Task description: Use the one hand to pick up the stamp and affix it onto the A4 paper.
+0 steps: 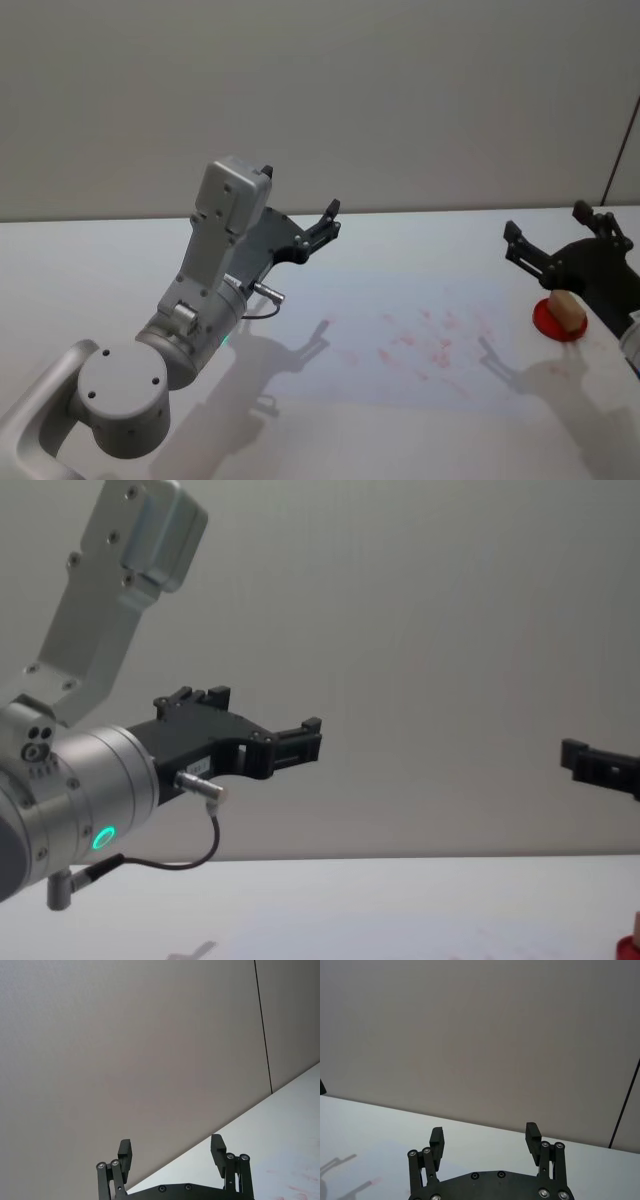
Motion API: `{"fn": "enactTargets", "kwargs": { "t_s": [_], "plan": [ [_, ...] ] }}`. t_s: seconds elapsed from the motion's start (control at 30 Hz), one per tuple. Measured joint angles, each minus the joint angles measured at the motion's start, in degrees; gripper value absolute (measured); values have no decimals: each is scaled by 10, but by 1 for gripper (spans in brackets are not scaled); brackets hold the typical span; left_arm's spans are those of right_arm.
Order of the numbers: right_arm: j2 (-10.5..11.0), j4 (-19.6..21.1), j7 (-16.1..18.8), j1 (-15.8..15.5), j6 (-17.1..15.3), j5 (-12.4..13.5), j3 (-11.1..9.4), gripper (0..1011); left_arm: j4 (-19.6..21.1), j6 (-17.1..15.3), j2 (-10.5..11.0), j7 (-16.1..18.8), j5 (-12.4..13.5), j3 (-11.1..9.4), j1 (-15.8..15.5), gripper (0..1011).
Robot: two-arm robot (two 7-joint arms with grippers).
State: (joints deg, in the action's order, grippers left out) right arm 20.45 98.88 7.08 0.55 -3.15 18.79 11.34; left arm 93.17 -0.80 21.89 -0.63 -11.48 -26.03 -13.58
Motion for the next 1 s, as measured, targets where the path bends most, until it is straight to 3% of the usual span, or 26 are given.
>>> {"fn": "enactTargets", "kwargs": {
  "t_s": [0.47,1.0],
  "plan": [
    [24,-37,19,5,-7,13,-23,1001,0,0,0,0,0,0,0,1001],
    [31,-84,26,11,-20,0,-30,1001,0,0,0,0,0,0,0,1001]
  ]
}}
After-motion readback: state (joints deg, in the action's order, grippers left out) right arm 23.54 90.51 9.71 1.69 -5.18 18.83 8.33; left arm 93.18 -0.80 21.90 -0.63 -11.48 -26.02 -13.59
